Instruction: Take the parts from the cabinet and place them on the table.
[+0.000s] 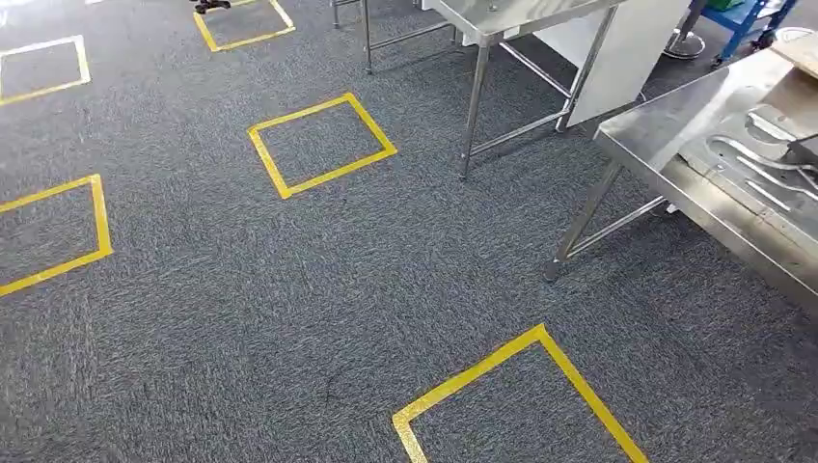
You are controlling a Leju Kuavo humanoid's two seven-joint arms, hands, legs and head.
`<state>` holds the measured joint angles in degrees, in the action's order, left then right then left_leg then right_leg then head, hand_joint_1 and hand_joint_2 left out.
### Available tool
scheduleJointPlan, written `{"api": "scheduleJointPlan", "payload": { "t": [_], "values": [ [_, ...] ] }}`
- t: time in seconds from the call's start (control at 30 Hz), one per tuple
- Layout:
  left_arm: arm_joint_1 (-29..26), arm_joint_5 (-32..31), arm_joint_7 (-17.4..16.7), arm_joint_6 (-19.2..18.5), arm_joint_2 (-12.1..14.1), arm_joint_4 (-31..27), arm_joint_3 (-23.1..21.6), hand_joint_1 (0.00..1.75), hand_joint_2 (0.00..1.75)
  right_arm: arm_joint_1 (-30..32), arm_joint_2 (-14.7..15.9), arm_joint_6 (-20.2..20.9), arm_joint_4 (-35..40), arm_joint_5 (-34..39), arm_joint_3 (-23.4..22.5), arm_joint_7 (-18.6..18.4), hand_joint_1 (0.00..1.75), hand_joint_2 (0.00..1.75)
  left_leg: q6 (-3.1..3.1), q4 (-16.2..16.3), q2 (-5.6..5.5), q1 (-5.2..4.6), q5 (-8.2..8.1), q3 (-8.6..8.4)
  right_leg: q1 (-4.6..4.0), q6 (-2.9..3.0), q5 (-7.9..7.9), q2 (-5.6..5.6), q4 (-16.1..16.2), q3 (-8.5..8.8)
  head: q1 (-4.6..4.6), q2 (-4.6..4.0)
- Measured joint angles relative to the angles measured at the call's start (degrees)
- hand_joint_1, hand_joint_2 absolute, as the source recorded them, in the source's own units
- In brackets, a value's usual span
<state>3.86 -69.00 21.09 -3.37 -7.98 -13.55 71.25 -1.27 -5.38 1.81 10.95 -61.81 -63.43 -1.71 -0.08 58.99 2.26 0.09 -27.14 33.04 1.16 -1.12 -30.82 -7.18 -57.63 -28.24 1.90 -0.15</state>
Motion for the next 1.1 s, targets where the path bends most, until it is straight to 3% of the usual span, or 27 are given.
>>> {"api": "scheduleJointPlan", "payload": {
  "t": [0.03, 0.07, 0.1, 0.13, 0.17, 0.2, 0.23, 0.27, 0.33, 0.37, 0.4, 0.47, 0.53, 0.57, 0.6, 0.67, 0.7, 0.73, 0.77, 0.8, 0.83, 0.87, 0.9, 0.93, 1.03, 1.07, 1.1],
  "values": [
    [0.0, 0.0, 0.0, -0.2, 0.0, 0.0, 0.0, 0.0, 0.0, -0.4, 0.0, 0.0, 0.0, -0.1, 0.0, 0.0, 0.0, 0.0, 0.69, -0.8, -0.74, 0.45, 0.45, -0.83, 0.11, -0.48, -0.39, -0.38, 0.0, 0.16, -0.02, 0.0],
    [-0.2, -0.1, 0.0, -0.4, 0.0, 0.0, 0.0, 0.0, 0.0, -0.2, 0.0, 0.0, 0.0, -0.1, 0.0, 0.0, 0.0, 0.0, 0.96, -1.2, -1.15, 0.5, 0.66, -0.95, 0.4, -0.72, -1.32, 2.75, -1.1, 0.17, -0.04, 0.0],
    [-0.2, -0.2, 0.0, -0.4, 0.0, 0.0, 0.0, 0.0, 0.0, -0.1, -0.1, 0.0, 0.0, -0.2, 0.0, 0.2, 0.0, 0.0, 1.42, -1.3, -1.53, 0.5, 0.83, -0.96, 0.46, -0.56, -3.22, 5.11, -3.9, -1.24, 0.0, 0.0],
    [-0.1, -0.3, 0.0, -0.4, 0.1, 0.0, 0.0, 0.0, 0.0, -0.1, -0.4, 0.0, 0.0, -0.3, 0.0, 0.2, 0.0, 0.0, 1.69, -1.3, -2.01, 0.48, 0.87, -0.81, 0.52, -0.43, -5.46, 6.2, -8.2, -3.48, -0.02, 0.0],
    [0.0, -0.6, 0.0, -0.4, 0.1, 0.0, 0.0, 0.0, 0.0, 0.0, -0.7, 0.0, 0.0, -0.4, 0.0, 0.2, 0.0, 0.0, 1.8, -1.3, -2.68, 0.37, 0.87, -0.74, 0.42, -0.41, -7.42, 6.72, -12.9, -5.97, 0.0, 0.0],
    [0.0, -0.8, 0.0, -0.3, 0.1, 0.0, 0.0, 0.0, 0.0, 0.1, -1.0, 0.0, 0.0, -0.5, -0.1, 0.1, 0.0, 0.0, 1.88, -1.3, -3.45, 0.26, 0.84, -0.73, 0.37, -0.43, -8.35, 6.91, -16.5, -8.04, -0.02, 0.0],
    [0.0, -1.0, -0.1, -0.3, 0.1, 0.0, 0.0, 0.0, 0.0, 0.2, -1.1, 0.0, 0.0, -0.6, -0.1, 0.1, 0.0, 0.0, 1.88, -1.3, -4.31, 0.19, 0.83, -0.83, 0.35, -0.43, -7.73, 6.97, -17.5, -8.95, -0.02, 0.0],
    [0.0, -1.2, -0.2, -0.3, 0.2, 0.0, 0.0, 0.0, 0.0, 0.2, -1.2, 0.0, 0.0, -0.6, -0.1, 0.0, 0.0, 0.0, 1.87, -1.2, -5.15, 0.19, 0.81, -0.97, 0.35, -0.35, -5.64, 7.0, -15.8, -8.54, 0.0, 0.0],
    [-0.1, -1.4, -0.2, -0.2, 0.2, 0.0, -0.1, 0.0, 0.0, 0.2, -1.4, 0.0, 0.0, -0.7, -0.1, 0.0, 0.0, 0.0, 1.68, -1.0, -6.71, 0.2, 0.69, -1.15, 0.35, 0.05, -0.13, 7.9, -7.6, -5.28, -0.02, 0.0],
    [-0.1, -1.6, -0.3, -0.2, 0.1, 0.0, -0.1, 0.0, 0.0, 0.3, -1.4, 0.0, 0.0, -0.8, -0.2, 0.0, 0.0, 0.0, 1.51, -0.8, -7.39, 0.28, 0.58, -1.03, 0.31, 0.5, 1.99, 10.36, -2.9, -3.37, -0.02, 0.0],
    [0.0, -1.8, -0.4, -0.2, 0.0, 0.0, -0.2, 0.0, 0.0, 0.3, -1.4, 0.0, 0.0, -0.8, -0.2, 0.0, 0.0, 0.0, 1.03, -0.3, -7.83, -0.07, 0.3, -0.71, 0.32, 0.78, 1.27, 12.22, -1.2, -2.99, 0.0, 0.0],
    [-0.1, -1.9, -0.5, -0.1, 0.0, 0.0, -0.2, 0.0, 0.0, 0.1, -1.4, 0.0, 0.1, -1.0, -0.2, 0.0, 0.0, 0.0, 0.25, -0.5, -8.93, 0.51, 0.42, -0.33, -0.11, 0.81, 1.33, 10.86, -1.2, -2.96, 0.0, 0.0],
    [-0.4, -2.0, -0.5, 0.1, 0.0, 0.0, -0.3, 0.0, 0.0, -0.1, -1.4, 0.0, 0.2, -1.0, -0.2, 0.0, 0.0, 0.0, -0.7, -1.0, -10.08, 0.52, 0.61, -0.29, -0.08, 1.64, 1.75, 9.68, -0.3, -2.34, 0.0, 0.0],
    [-0.5, -2.1, -0.5, 0.2, 0.1, 0.0, -0.3, 0.0, 0.0, -0.1, -1.4, 0.0, 0.2, -1.1, -0.2, 0.0, 0.0, 0.0, -0.58, 0.0, -8.17, 0.64, 0.27, -0.28, 0.24, 1.91, 2.21, 8.67, 0.4, -1.89, -0.02, 0.0],
    [-0.4, -2.5, -0.5, 0.4, 0.1, 0.0, -0.4, 0.0, 0.0, 0.1, -1.3, 0.0, 0.2, -1.3, -0.2, 0.0, 0.0, 0.0, -0.78, 2.3, -5.11, 0.43, -1.56, 0.87, 0.2, 2.39, 2.26, 8.13, 0.9, -1.58, 0.02, 0.0],
    [-0.2, -3.3, -0.5, 0.5, 0.2, 0.0, -0.9, 0.0, 0.0, 0.4, -1.3, 0.0, 0.2, -1.5, -0.3, 0.0, 0.0, 0.0, -1.3, 10.5, -3.4, 0.78, -5.93, 4.98, 0.0, 2.56, 2.19, 6.37, 1.0, -1.44, 0.0, 0.0],
    [-0.2, -3.8, -0.6, 0.6, 0.2, 0.0, -1.2, 0.0, 0.0, 0.4, -0.9, 0.0, 0.2, -1.7, -0.3, 0.0, 0.0, 0.0, -1.6, 14.0, -3.2, 0.93, -7.2, 6.76, -0.01, 2.63, 2.05, 5.54, 0.9, -1.42, 0.02, 0.0],
    [-0.3, -4.2, -0.8, 0.7, 0.2, 0.0, -1.6, 0.0, 0.0, 0.4, -0.5, 0.0, 0.2, -1.9, -0.3, 0.0, 0.0, 0.0, -1.88, 15.8, -3.09, 1.13, -7.31, 7.72, 0.05, 2.57, 1.93, 4.81, 0.9, -1.43, 0.0, 0.0],
    [-0.4, -4.4, -0.8, 0.7, 0.3, 0.0, -1.8, 0.0, 0.0, 0.3, -0.3, 0.0, 0.2, -2.0, -0.3, 0.0, 0.0, 0.0, -2.18, 14.9, -2.9, 1.37, -6.1, 7.29, 0.2, 2.33, 1.77, 4.14, 0.8, -1.28, 0.02, 0.0],
    [-0.6, -4.7, -0.9, 0.9, 0.3, 0.0, -2.0, 0.0, 0.0, 0.2, -0.2, 0.0, 0.2, -2.0, -0.3, 0.0, 0.0, 0.0, -2.48, 11.5, -2.54, 1.66, -3.92, 5.58, 0.42, 1.97, 1.5, 3.48, 0.7, -1.09, 0.02, 0.0],
    [-0.6, -4.8, -0.9, 0.9, 0.4, 0.0, -2.1, 0.0, 0.0, 0.2, -0.2, 0.0, 0.2, -2.0, -0.3, -0.1, 0.0, 0.0, -2.85, 6.3, -1.71, 1.96, -1.21, 2.82, 0.72, 1.49, 1.1, 2.74, 0.5, -0.75, 0.0, 0.0],
    [-0.5, -4.9, -0.9, 1.1, 0.4, 0.0, -2.4, 0.0, 0.0, 0.2, -0.1, 0.0, 0.2, -2.1, -0.4, -0.1, 0.0, 0.0, -3.18, 1.8, 0.16, 2.23, 0.72, 0.29, 0.86, 0.99, 0.66, 2.1, 0.2, -0.45, 0.0, 0.0],
    [-0.4, -5.0, -0.9, 1.3, 0.3, 0.0, -2.7, 0.0, 0.0, 0.2, -0.1, 0.0, 0.2, -2.1, -0.4, -0.1, 0.0, 0.0, -3.02, 0.6, 2.18, 1.98, 0.03, -0.17, 0.47, 0.4, 0.2, 1.72, -0.1, -0.4, 0.02, 0.0],
    [-0.3, -5.2, -0.9, 1.4, 0.3, 0.0, -3.0, 0.0, 0.0, 0.1, 0.0, -0.1, 0.2, -2.2, -0.5, -0.1, 0.0, 0.0, -1.95, 0.4, 1.17, 1.86, 0.4, -0.13, 0.16, -0.07, -0.2, 1.2, -0.4, -0.27, -0.07, 0.0],
    [-0.6, -5.6, -1.0, 1.5, 0.3, 0.0, -3.0, 0.0, 0.0, -0.6, -0.1, 0.0, 0.2, -2.5, -0.6, -0.2, 0.0, 0.0, -0.6, 0.4, -0.35, 1.57, 0.3, 0.39, 0.42, -0.96, 0.03, 0.04, 0.5, 0.55, -0.02, 0.0],
    [-0.6, -5.6, -1.0, 1.6, 0.4, 0.0, -3.1, 0.0, 0.0, -0.7, -0.1, 0.0, 0.2, -2.6, -0.6, -0.2, 0.0, 0.0, 0.0, 0.0, -1.01, 1.83, 0.58, 0.04, 0.84, -1.42, -0.58, 1.1, 0.2, 0.68, -0.02, 0.0],
    [-0.6, -5.6, -1.0, 1.6, 0.4, 0.0, -3.2, 0.0, 0.0, -0.6, -0.3, 0.0, 0.2, -2.6, -0.7, -0.2, 0.0, 0.0, 0.37, -0.1, -1.48, 1.71, 0.68, 0.04, 0.89, -1.25, -2.15, 3.87, -1.6, -0.08, -0.02, 0.0]
  ]
}}
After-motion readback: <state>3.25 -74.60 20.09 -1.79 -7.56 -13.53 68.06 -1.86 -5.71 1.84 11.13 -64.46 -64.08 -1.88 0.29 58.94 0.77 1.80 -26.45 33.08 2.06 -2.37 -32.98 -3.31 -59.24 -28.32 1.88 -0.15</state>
